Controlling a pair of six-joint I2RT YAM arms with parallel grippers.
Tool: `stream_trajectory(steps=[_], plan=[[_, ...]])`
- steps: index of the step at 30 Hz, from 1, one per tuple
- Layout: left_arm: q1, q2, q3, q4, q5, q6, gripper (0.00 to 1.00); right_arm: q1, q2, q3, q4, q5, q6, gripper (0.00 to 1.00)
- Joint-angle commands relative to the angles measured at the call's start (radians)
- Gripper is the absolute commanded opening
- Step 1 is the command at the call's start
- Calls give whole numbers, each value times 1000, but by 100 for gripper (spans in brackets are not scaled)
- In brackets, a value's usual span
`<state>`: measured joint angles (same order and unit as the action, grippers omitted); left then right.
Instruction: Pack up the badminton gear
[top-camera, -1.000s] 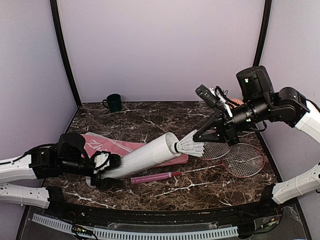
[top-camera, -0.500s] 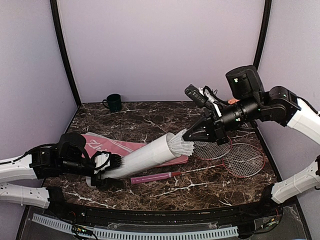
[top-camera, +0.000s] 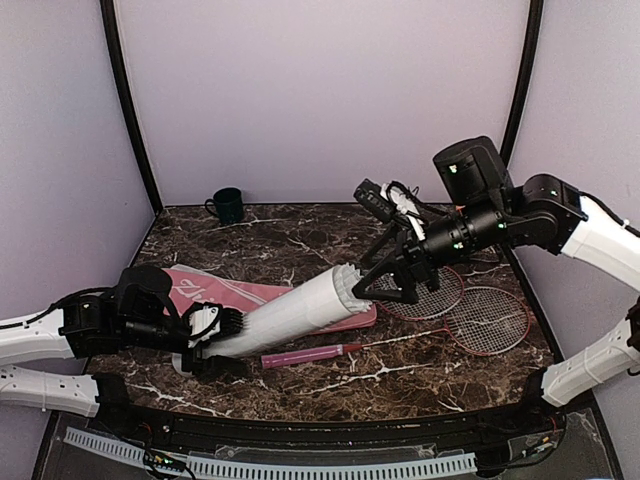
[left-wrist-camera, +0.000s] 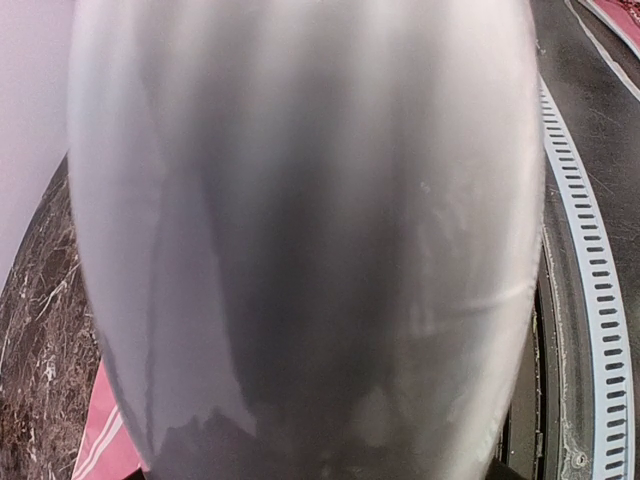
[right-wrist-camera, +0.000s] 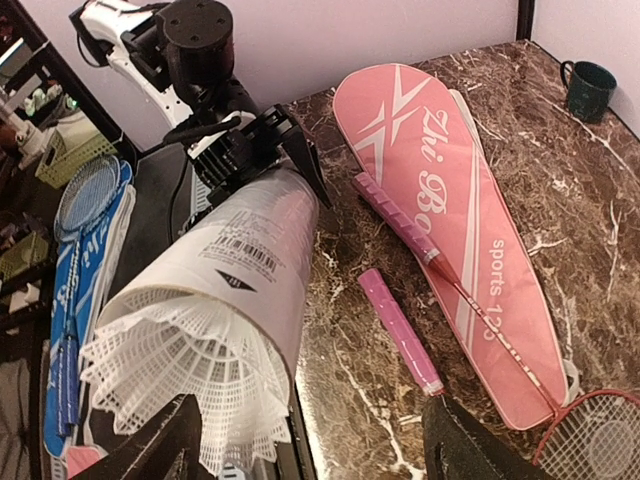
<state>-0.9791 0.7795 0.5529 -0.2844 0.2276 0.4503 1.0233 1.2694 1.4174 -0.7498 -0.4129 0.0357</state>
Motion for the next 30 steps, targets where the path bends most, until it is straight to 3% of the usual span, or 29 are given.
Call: stream_trajectory(steps=[1, 22, 30], plan=[[5, -6, 29, 61, 21, 0, 33, 28, 27, 8, 33, 23, -2, 82], [5, -20, 30, 75, 49, -10, 33, 39, 191, -142, 339, -123, 77, 86], [5, -27, 29, 58, 41, -8, 33, 41, 139, -167, 342, -167, 62, 86]])
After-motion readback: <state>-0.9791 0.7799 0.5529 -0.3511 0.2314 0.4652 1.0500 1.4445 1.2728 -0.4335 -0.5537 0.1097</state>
